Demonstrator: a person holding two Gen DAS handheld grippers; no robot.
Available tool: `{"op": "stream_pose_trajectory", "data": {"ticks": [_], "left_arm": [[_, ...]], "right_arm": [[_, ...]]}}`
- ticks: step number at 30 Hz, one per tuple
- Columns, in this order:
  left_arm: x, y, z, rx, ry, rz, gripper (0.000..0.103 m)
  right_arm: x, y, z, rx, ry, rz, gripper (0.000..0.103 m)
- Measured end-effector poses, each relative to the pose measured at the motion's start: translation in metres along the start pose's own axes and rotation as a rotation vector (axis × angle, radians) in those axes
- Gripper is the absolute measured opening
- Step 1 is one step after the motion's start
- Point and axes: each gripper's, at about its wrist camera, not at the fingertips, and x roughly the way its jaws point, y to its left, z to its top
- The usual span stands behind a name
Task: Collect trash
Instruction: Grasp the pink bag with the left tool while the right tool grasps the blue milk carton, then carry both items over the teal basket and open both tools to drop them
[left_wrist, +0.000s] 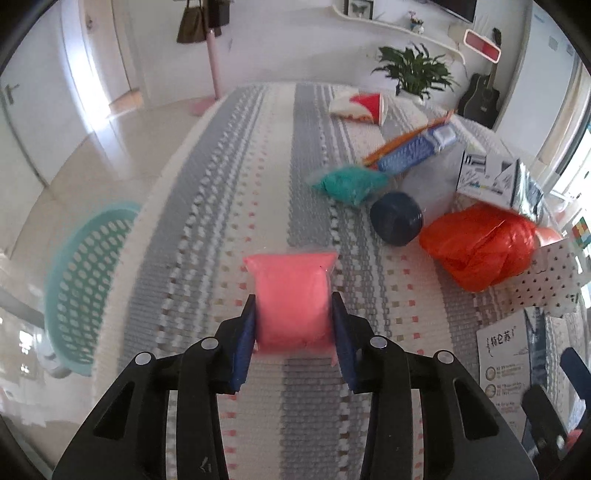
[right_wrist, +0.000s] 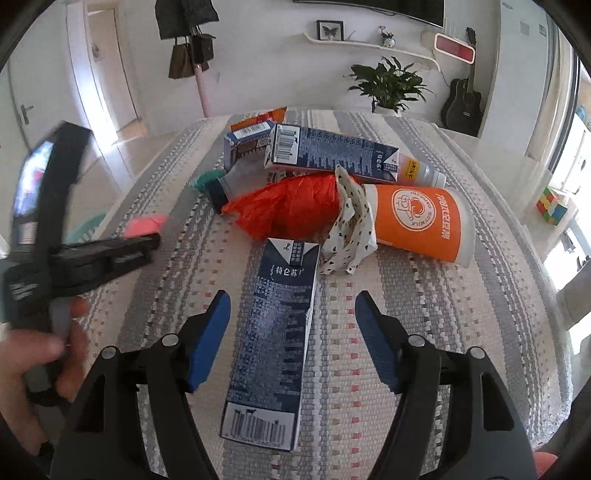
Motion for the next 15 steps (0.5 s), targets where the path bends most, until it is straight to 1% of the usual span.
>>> {"op": "stream_pose_trajectory", "data": {"ticks": [2,3,4,5,6,7,10,12,15], "left_arm": [[-0.011,0.006,0.001,0.000,-0.028,0.005,0.037],[-0.017,0.009,0.001,-0.001,-0.040,0.009,0.037],[-0.024,0.013,0.000,-0.005,-0.052,0.012,0.036],[-0.029,0.016,-0.002,-0.007,-0.061,0.014,0.036],[-0.033,0.020,-0.001,-0.009,-0.072,0.019,0.036],[-0.039,0.025,-0.001,-0.012,-0.086,0.026,0.036],[-0.058,0.037,-0.002,-0.015,-0.132,0.051,0.036],[-0.073,0.048,-0.001,-0.020,-0.169,0.068,0.036],[-0.092,0.065,0.001,-0.030,-0.211,0.085,0.036]], "right_arm": [[0.005,0.004,0.001,-0.004,0.028,-0.027,0.066],[0.010,0.005,0.001,-0.001,0.049,-0.047,0.064],[0.012,0.004,0.001,0.004,0.061,-0.048,0.060],[0.017,0.005,0.001,0.012,0.082,-0.034,0.050],[0.020,0.006,0.001,0.014,0.102,-0.029,0.034],[0.024,0.008,0.000,0.013,0.115,-0.029,0.032],[0.023,0.013,0.002,0.005,0.107,-0.046,0.031],[0.017,0.021,0.005,-0.011,0.084,-0.049,0.031],[0.005,0.040,0.012,-0.037,0.046,-0.028,0.031]]}}
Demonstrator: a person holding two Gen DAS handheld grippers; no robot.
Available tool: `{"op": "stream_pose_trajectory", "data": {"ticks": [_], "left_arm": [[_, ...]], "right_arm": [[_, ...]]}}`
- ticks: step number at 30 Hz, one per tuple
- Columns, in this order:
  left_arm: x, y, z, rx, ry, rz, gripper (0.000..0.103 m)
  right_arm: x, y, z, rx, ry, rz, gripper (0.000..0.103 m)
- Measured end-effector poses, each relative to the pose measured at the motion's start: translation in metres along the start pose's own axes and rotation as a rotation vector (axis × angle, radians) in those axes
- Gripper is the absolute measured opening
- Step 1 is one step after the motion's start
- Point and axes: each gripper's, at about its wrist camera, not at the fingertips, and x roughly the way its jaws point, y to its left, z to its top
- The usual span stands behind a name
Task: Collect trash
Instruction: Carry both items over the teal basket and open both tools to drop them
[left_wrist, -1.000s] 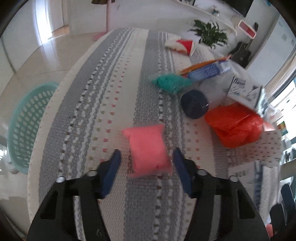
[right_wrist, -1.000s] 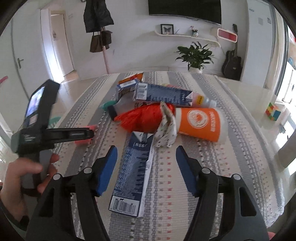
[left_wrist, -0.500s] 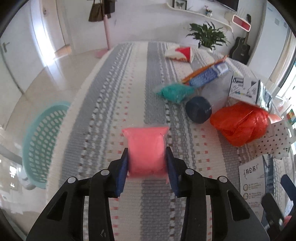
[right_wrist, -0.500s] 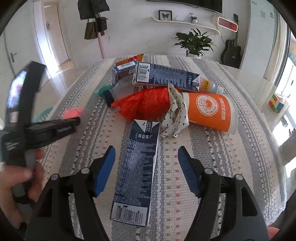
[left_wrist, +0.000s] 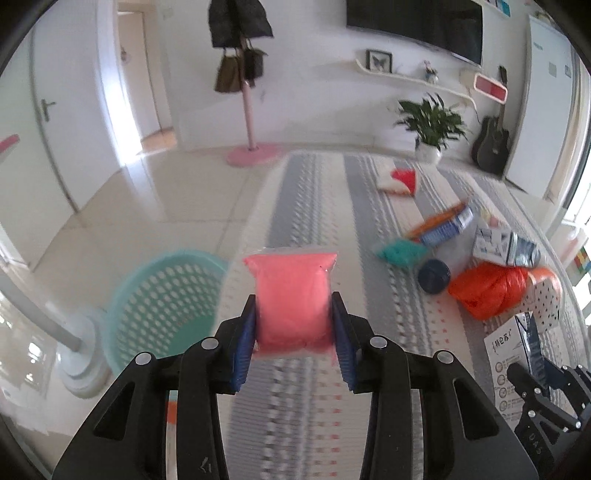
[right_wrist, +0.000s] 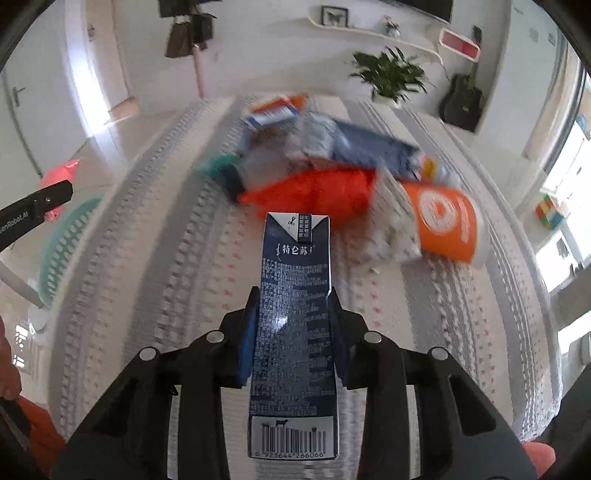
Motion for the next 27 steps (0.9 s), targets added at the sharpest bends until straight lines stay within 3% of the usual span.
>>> {"op": "stream_pose_trajectory", "data": {"ticks": [10,17,22,27], "left_arm": [[-0.033,0.084,0.027,-0.107,-0.095,0.056,0.036],[-0.036,0.168,0.043,-0.232,-0.130,0.125,0.036],[-0.012,0.227,0.032,-0.341,-0.069,0.147,0.036],[0.032,0.263,0.013,-0.444,0.034,0.064,0.036]], "right_arm": [[-0.046,0.078,0.050,-0.077,-0.137,0.143,0.031],[-0.055,0.155,0.090,-0.136,-0.196,0.311,0.031],[-0.040,0.215,0.102,-0.187,-0.173,0.414,0.031],[-0.005,0.260,0.101,-0.216,-0.102,0.455,0.031]]}}
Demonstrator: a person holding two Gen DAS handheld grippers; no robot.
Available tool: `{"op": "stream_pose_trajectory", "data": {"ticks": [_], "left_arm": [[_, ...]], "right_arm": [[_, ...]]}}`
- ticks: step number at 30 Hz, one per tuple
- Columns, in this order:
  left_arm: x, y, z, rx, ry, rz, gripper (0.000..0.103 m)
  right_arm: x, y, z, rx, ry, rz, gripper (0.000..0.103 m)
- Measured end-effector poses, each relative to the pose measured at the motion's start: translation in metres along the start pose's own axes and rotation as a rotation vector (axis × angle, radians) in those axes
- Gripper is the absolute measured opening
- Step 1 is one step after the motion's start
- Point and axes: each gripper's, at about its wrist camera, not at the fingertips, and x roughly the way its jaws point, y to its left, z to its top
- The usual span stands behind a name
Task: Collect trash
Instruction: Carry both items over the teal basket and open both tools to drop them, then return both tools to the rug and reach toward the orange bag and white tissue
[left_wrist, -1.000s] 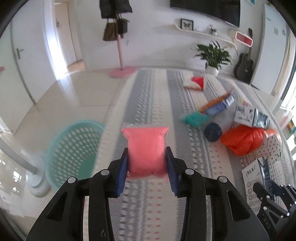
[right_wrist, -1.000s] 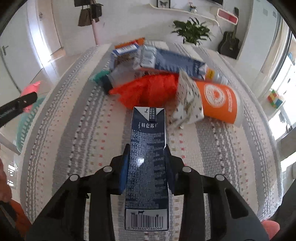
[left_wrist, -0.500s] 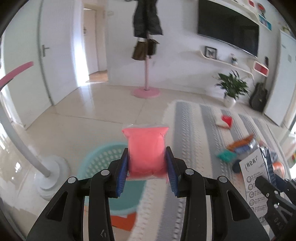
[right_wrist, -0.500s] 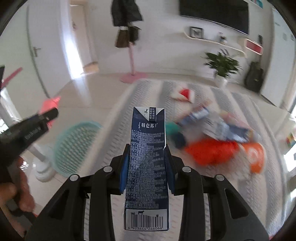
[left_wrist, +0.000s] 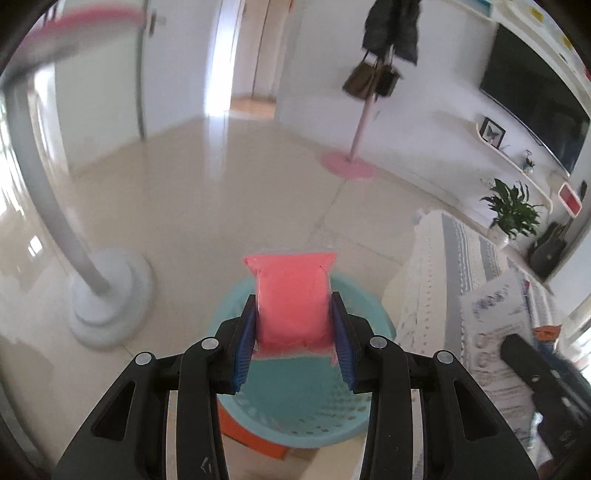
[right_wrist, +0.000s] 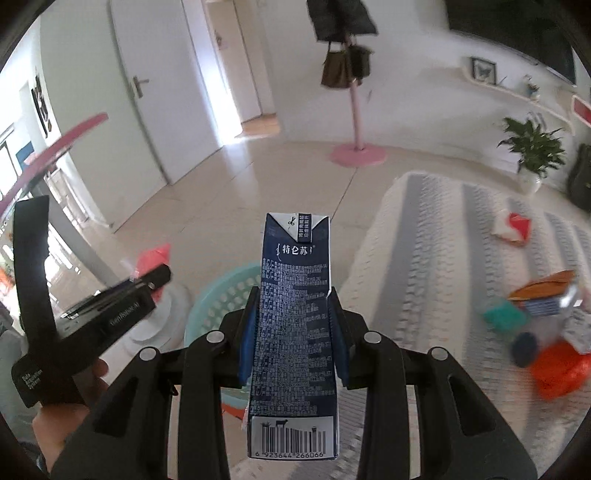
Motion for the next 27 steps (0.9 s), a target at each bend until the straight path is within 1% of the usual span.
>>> {"op": "stream_pose_trajectory", "data": {"ticks": [5,7,9,10,11,13,14,17,21,24,27], "left_arm": [[0.032,0.011,-0.005,-0.012,0.070,-0.023,0.036],[0.038,0.013,-0.006,-0.020,0.085,-0.019,0.037],[0.039,0.015,-0.008,-0.023,0.093,-0.037,0.037],[0.040,0.015,-0.009,-0.024,0.091,-0.037,0.041],[0.040,0.016,-0.009,-0.022,0.087,-0.036,0.048],[0.039,0.015,-0.011,-0.018,0.079,-0.037,0.049],[0.039,0.014,-0.011,-0.017,0.078,-0.035,0.050],[0.036,0.015,-0.011,-0.025,0.067,-0.044,0.053],[0.028,0.009,-0.010,-0.015,0.043,-0.045,0.053],[0.018,0.002,-0.010,-0.003,0.017,-0.073,0.053],[0.001,-0.011,-0.009,0.020,-0.021,-0.106,0.053]], "right_arm": [[0.043,0.008,-0.003,0.021,0.070,0.019,0.031],[0.056,0.008,-0.007,0.031,0.097,0.020,0.032],[0.065,0.010,-0.008,0.036,0.112,0.019,0.032],[0.068,0.010,-0.008,0.040,0.116,0.018,0.032],[0.071,0.010,-0.009,0.044,0.121,0.018,0.032],[0.074,0.011,-0.010,0.051,0.128,0.024,0.032],[0.074,0.010,-0.010,0.052,0.127,0.023,0.032],[0.072,0.007,-0.011,0.051,0.119,0.015,0.043],[0.062,0.002,-0.017,0.055,0.107,0.006,0.043],[0.048,-0.005,-0.020,0.059,0.089,0.002,0.043],[0.024,-0.013,-0.021,0.063,0.055,-0.001,0.043]]}}
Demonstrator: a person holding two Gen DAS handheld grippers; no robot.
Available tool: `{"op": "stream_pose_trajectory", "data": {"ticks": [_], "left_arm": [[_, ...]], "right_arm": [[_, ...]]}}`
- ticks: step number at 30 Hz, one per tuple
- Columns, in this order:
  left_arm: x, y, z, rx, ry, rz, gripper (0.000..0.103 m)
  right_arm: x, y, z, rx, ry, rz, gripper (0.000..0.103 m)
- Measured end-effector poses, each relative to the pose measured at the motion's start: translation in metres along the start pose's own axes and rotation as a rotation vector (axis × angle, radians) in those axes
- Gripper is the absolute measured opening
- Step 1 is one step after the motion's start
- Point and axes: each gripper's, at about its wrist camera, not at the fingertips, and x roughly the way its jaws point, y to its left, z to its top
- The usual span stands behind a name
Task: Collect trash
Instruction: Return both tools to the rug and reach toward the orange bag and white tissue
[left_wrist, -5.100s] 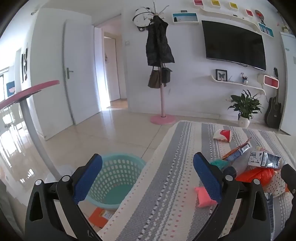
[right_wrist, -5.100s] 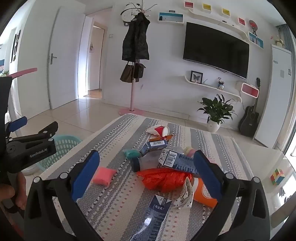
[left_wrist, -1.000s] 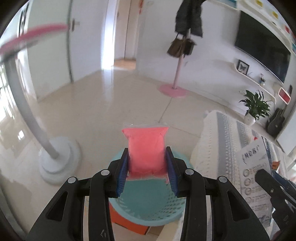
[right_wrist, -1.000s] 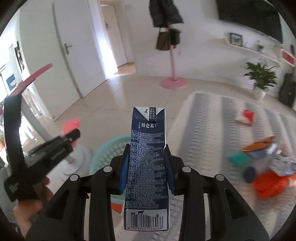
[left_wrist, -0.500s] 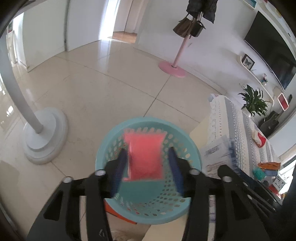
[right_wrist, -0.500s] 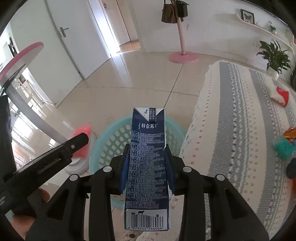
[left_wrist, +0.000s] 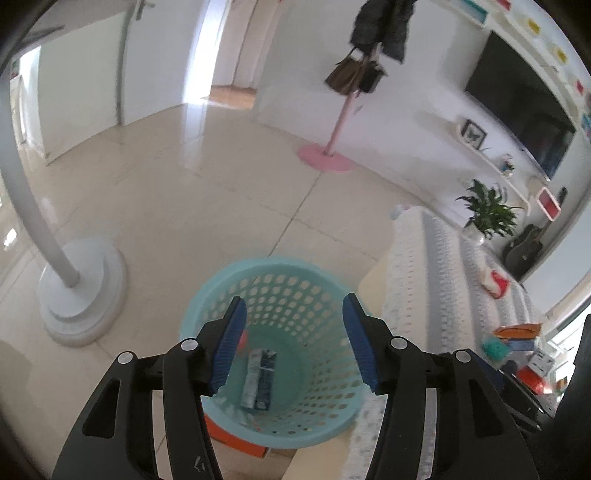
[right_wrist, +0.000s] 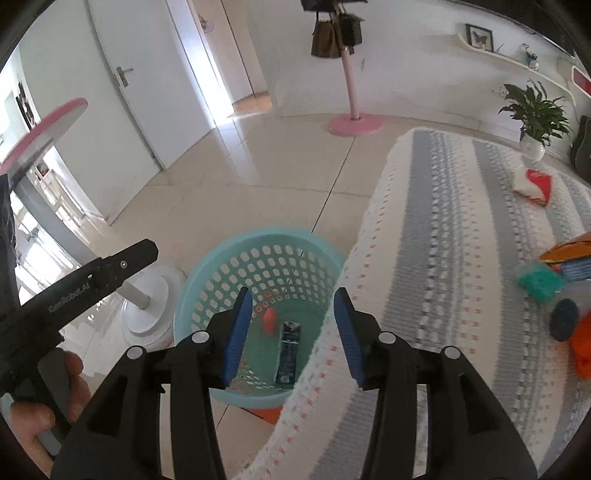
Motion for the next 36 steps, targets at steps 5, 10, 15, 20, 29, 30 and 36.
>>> {"op": "stream_pose_trajectory", "data": {"ticks": [5,10,15,20,29,30,36], "left_arm": [[-0.032,-0.051,-0.001,0.066,-0.082,-0.088,0.055],[-0.049,-0.120,-0.010,0.147,-0.101,-0.200,0.055],[-0.056,-0.197,-0.038,0.250,-0.087,-0.311,0.055],[-0.041,-0.267,-0.078,0.372,-0.012,-0.396,0.055],[0.028,-0.331,-0.141,0.492,0.201,-0.531,0.054],[0.033,-0.334,-0.147,0.500,0.219,-0.538,0.054],[0.067,-0.356,-0.172,0.561,0.296,-0.566,0.055]], "right_arm": [[-0.061,-0.023,0.006,-0.020,-0.111,-0.029,0.043],[-0.136,-0.061,0.008,-0.051,-0.239,-0.119,0.043],[-0.206,-0.127,-0.001,-0.025,-0.333,-0.249,0.043],[-0.237,-0.191,-0.034,0.030,-0.320,-0.389,0.043],[-0.190,-0.266,-0.102,0.214,-0.140,-0.392,0.044],[-0.184,-0.270,-0.104,0.222,-0.129,-0.386,0.045],[-0.157,-0.298,-0.113,0.288,-0.065,-0.382,0.045]]}}
